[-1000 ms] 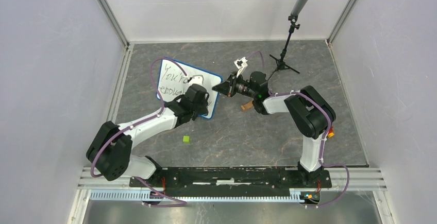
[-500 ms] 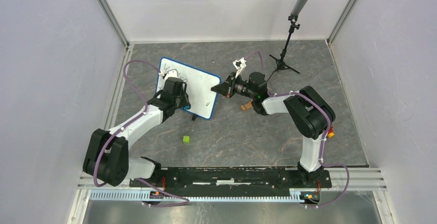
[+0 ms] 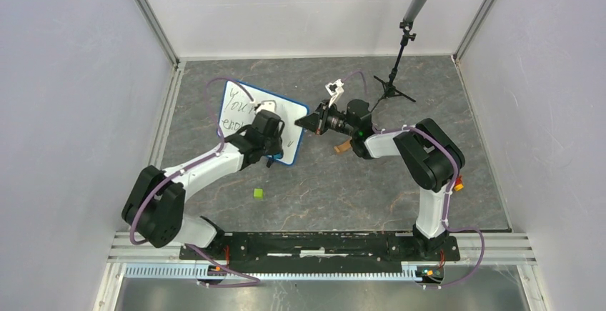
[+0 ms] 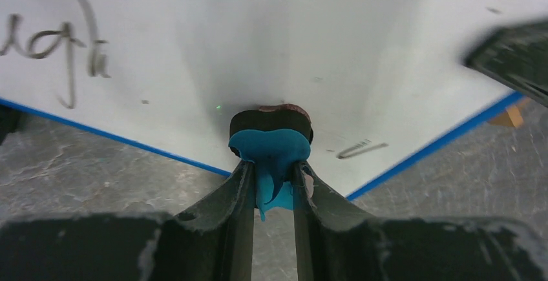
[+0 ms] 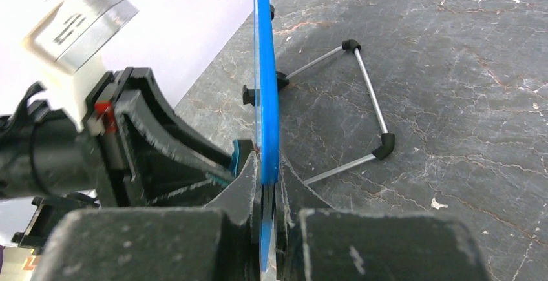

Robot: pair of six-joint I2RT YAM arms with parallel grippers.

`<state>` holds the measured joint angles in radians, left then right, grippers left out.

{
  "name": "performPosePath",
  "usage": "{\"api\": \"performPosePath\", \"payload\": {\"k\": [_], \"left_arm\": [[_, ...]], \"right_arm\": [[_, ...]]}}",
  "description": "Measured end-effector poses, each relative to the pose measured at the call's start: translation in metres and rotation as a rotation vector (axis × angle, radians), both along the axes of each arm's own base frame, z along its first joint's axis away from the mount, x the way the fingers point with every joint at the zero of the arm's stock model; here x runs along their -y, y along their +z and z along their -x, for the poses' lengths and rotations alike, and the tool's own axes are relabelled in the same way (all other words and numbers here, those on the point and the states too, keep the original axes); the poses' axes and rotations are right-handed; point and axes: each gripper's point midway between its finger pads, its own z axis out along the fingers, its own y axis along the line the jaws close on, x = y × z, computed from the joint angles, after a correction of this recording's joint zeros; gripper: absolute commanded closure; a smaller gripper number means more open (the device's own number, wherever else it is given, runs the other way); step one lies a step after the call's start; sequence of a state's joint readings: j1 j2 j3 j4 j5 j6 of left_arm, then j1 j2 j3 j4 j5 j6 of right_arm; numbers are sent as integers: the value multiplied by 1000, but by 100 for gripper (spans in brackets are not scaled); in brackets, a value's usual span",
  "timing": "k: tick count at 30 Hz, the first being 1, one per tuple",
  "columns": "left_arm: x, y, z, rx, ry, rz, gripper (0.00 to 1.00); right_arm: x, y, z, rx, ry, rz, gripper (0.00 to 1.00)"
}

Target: Erase the whiteboard

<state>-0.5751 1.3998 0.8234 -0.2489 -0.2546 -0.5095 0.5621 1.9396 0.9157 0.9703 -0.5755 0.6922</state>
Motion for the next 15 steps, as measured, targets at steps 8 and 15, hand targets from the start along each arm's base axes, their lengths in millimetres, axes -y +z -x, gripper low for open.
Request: {"api": "performPosePath", "payload": {"k": [8, 15], "left_arm": [[19, 2, 5, -4, -66, -17, 84], [-12, 0, -2, -23, 5, 38, 83]], "right_arm": [[2, -2, -2, -10, -6, -1, 100], [-2, 0, 2, -2, 5, -4, 100]]}}
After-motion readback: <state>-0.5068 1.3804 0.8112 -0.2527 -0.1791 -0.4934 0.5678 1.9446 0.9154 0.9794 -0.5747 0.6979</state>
